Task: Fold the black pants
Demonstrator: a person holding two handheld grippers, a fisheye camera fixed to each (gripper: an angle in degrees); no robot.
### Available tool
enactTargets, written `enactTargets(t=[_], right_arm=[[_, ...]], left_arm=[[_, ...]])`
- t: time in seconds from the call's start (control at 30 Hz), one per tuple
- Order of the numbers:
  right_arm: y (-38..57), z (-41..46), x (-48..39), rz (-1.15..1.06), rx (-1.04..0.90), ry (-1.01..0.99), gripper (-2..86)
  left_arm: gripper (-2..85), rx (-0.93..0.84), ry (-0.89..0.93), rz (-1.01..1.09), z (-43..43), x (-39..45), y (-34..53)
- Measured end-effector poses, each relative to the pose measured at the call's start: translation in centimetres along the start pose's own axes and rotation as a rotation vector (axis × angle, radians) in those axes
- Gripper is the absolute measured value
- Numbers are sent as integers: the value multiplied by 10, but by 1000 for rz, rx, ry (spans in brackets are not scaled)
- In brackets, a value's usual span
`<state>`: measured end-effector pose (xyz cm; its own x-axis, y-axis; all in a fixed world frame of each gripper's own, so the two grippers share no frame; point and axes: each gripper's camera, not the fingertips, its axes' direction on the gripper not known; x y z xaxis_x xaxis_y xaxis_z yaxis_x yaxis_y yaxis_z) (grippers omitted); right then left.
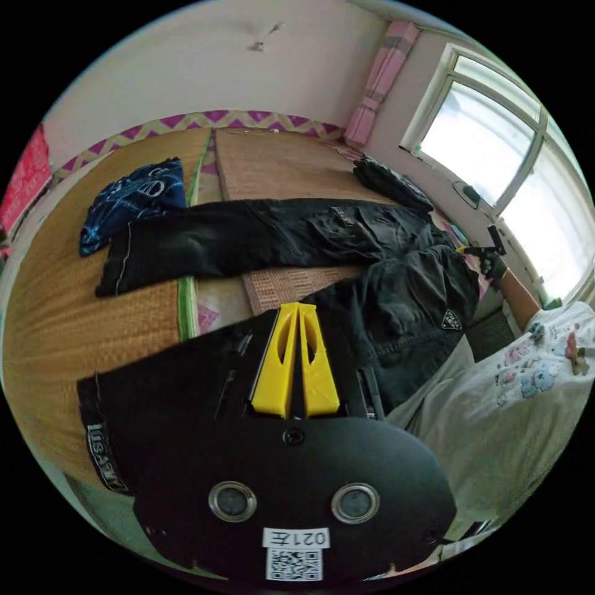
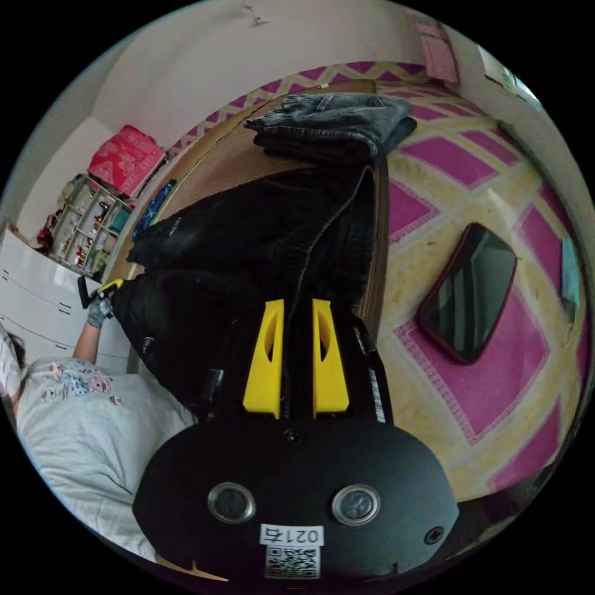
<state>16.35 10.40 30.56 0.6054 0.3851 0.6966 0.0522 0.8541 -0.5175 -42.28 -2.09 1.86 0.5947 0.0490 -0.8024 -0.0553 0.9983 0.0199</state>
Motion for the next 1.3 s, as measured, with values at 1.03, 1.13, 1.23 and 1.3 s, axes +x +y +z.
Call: enactTargets(t=[1.03, 1.13, 1.23, 1.3], right_arm=[[131, -59, -46, -71, -34, 47, 24], [154, -91, -53, -46, 41, 26, 7], [183, -95, -55, -8, 51, 36, 2], [196, -75, -51, 37, 21, 34, 1]], left_arm=[[-10, -3, -25, -159, 45, 22, 93], [-10, -16, -20, -171, 50, 22, 97], [-10, -39, -12, -131, 55, 31, 95], [-10, -45, -18, -113, 54, 35, 98]])
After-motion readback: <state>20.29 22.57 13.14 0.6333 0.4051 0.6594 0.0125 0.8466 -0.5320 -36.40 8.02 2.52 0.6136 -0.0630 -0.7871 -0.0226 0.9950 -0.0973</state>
